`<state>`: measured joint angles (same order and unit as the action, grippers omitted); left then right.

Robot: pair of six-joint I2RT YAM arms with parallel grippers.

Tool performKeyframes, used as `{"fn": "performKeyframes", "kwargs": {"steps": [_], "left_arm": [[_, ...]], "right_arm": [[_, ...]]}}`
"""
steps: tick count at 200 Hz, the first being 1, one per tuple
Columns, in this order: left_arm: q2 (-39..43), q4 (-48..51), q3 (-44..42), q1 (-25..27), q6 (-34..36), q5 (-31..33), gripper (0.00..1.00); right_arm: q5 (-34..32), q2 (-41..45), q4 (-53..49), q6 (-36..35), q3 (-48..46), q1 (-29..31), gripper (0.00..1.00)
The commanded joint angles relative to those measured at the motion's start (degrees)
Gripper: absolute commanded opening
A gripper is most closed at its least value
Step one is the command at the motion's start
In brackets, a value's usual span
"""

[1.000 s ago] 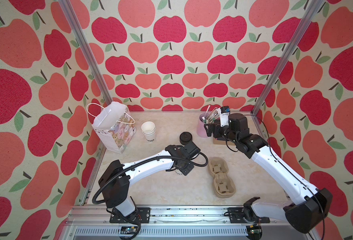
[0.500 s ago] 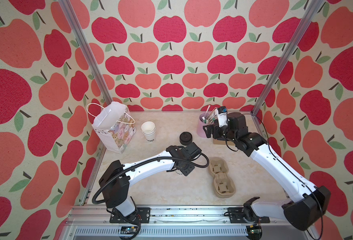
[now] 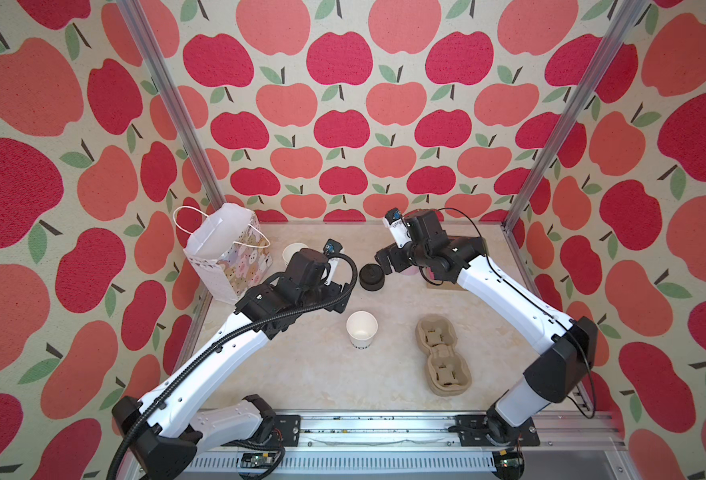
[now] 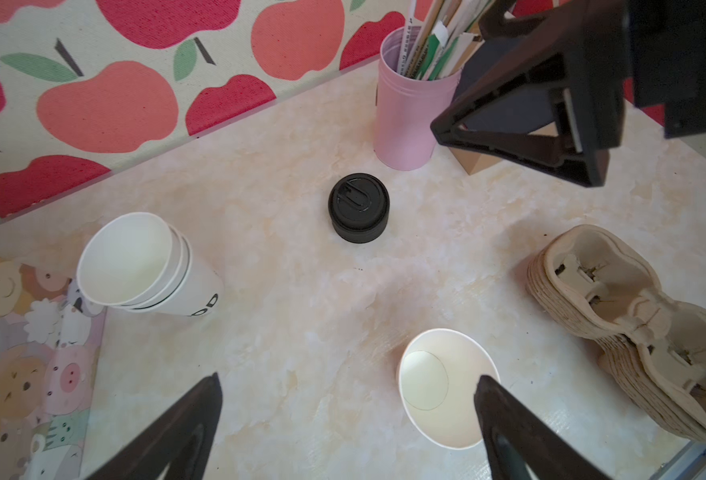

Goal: Pack the takeout coffee
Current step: 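Lower the right gripper over the black lid while the left gripper draws back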

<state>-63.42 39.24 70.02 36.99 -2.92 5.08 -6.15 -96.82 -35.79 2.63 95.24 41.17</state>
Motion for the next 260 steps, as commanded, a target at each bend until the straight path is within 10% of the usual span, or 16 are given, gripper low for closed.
{"fn": "performKeyframes", "kwargs": {"steps": [1,107,260], "left_arm": [[3.6,-0.4,-3.7,-4.8,0.7,-3.5,0.99],[6.9,-3.9,-11.2,-13.2,-2.8,-11.7,0.99],[8.2,-4.2,-12.3,-13.3,-4.5,-13.6,0.99]], "right_arm": [[-1.8,-6.3,-8.0,-2.4,5.7,0.7,0.99],[-6.5,-31.2,-19.4,-1.9,26.3,1.3,0.99],[-7.4,-42.0,-21.9,-3.4,35.2,1.3,0.84]]}}
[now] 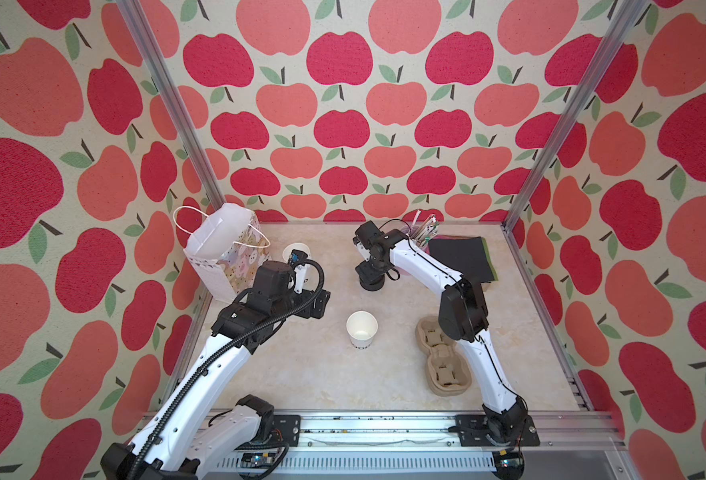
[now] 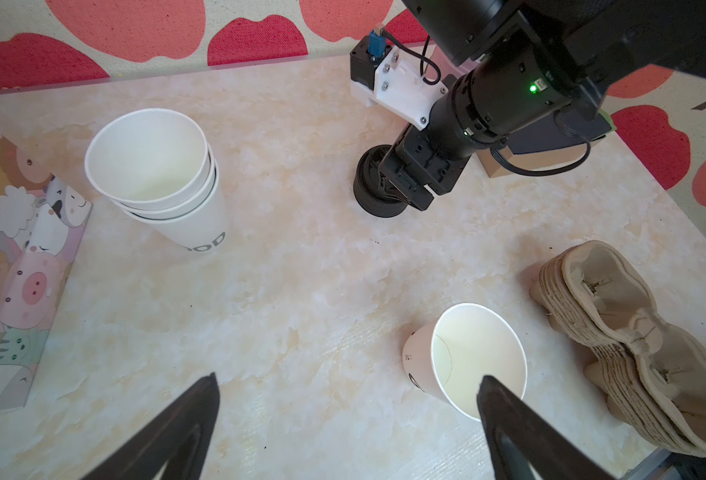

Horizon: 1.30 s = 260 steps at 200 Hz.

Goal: Pack the takeout coffee
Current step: 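Lower the right gripper over the black lid while the left gripper draws back, then close the right gripper on the black lid's rim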

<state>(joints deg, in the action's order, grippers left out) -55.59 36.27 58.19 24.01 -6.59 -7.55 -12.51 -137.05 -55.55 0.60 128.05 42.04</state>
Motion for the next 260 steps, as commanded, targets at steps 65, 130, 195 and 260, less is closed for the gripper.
{"fn": "performKeyframes", "kwargs": {"steps": [65,130,195,260], "left_arm": [[0.2,-1.6,-0.7,-0.3,-1.1,-1.3,0.99],[0.0,-1.9,-1.2,-0.3,-1.2,-1.3,0.99],[0.2,-2.0,-1.7,-0.3,-1.3,-1.2,0.99],[0.3,-2.1,-2.3,-0.3,-1.5,-1.2,0.99]], "right_arm": [[-1.0,-3.9,-2.9,-1.4,4.6,0.5,0.80],[-1.2,-5.2,-3.4,-1.7,4.8,0.6,0.75],[-1.5,-5.8,-3.7,-1.8,4.8,0.9,0.69],[-2.3,-1.6,-3.0,-2.0,5.0,1.0,0.67]]}}
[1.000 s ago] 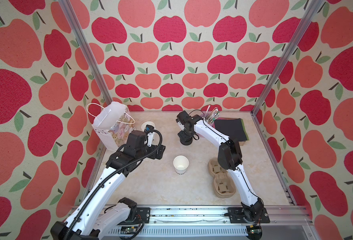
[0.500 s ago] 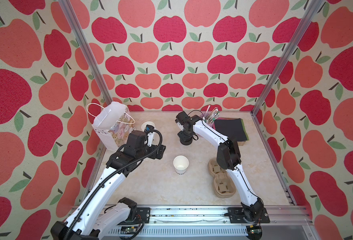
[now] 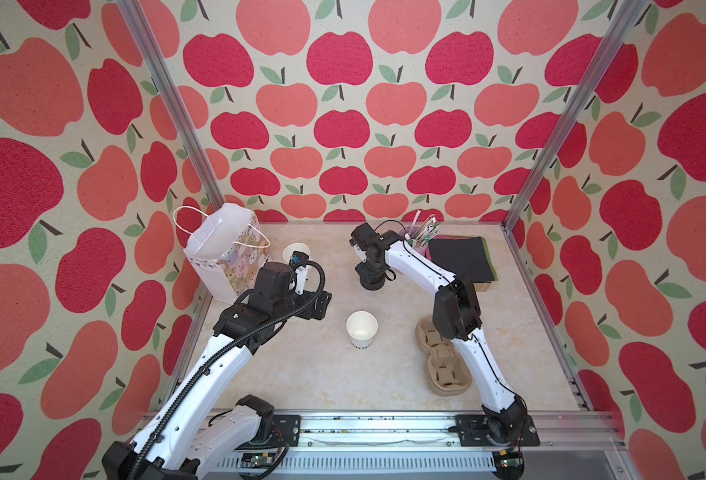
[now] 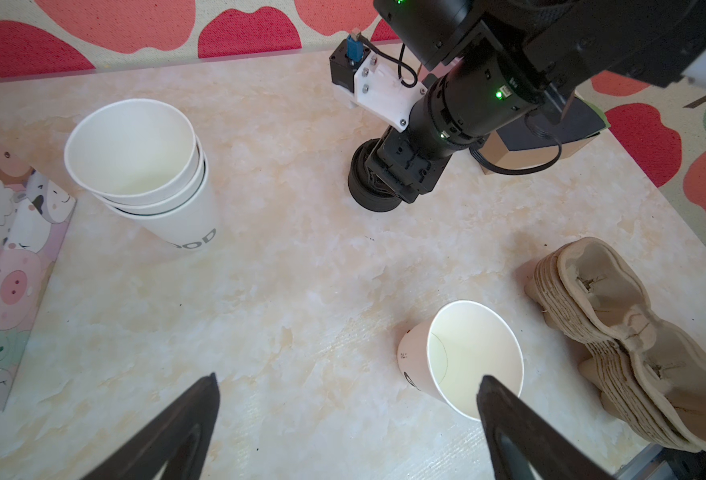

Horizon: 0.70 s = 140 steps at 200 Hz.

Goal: Pack the takeout coffee
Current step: 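Close the right gripper on the black lid's rim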

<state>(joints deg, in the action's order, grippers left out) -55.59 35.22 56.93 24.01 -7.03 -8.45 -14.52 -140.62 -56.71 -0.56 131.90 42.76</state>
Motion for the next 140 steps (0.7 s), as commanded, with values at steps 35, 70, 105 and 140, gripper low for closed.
{"fn": "performKeyframes", "kwargs": {"steps": [35,70,105,140], "left_arm": [[0.5,-0.9,-1.1,-0.3,-1.1,-0.2,0.99],[0.5,-0.9,-1.2,-0.3,-1.1,-0.1,0.99],[0.4,-1.1,-1.4,-0.3,-1.1,-0.1,0.99],[0.4,-1.2,-1.5,-0.3,-1.2,-0.1,0.99]], "right_arm": [[-0.2,3.7,-1.7,-1.0,1.3,0.3,0.67],[-0.2,4.5,-2.1,-1.0,1.5,0.3,0.67],[0.3,5.6,-2.0,-0.6,1.6,0.3,0.67],[-0.2,5.1,-2.0,-0.6,1.5,0.3,0.67]]}}
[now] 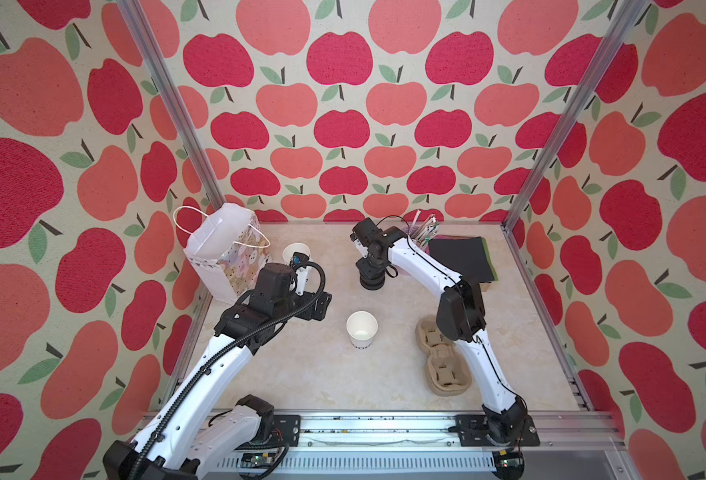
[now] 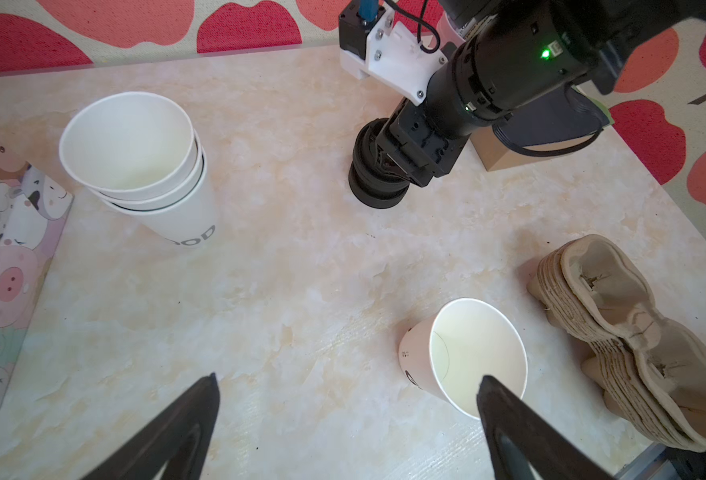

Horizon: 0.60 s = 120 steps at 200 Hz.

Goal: Pack the takeout coffee
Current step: 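Close the right gripper on the black lid's rim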

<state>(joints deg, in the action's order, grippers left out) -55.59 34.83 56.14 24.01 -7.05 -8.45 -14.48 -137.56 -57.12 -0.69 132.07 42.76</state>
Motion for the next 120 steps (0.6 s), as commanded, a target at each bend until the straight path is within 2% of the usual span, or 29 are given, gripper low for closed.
{"fn": "performKeyframes", "kwargs": {"steps": [1,83,120], "left_arm": [[0.3,-0.8,-0.7,-0.3,-1.2,-0.1,0.99],[0.6,-0.6,-1.1,-0.3,-1.1,0.3,0.99],[0.5,-0.6,-1.1,-0.3,-1.1,0.4,0.99]], "right_arm": [[-0.2,2.0,-1.7,-0.5,1.4,0.3,0.67],[-1.8,-2.8,-1.8,-1.2,1.3,0.3,0.67],[-1.1,-2.1,-1.7,-0.9,1.2,0.4,0.67]]}}
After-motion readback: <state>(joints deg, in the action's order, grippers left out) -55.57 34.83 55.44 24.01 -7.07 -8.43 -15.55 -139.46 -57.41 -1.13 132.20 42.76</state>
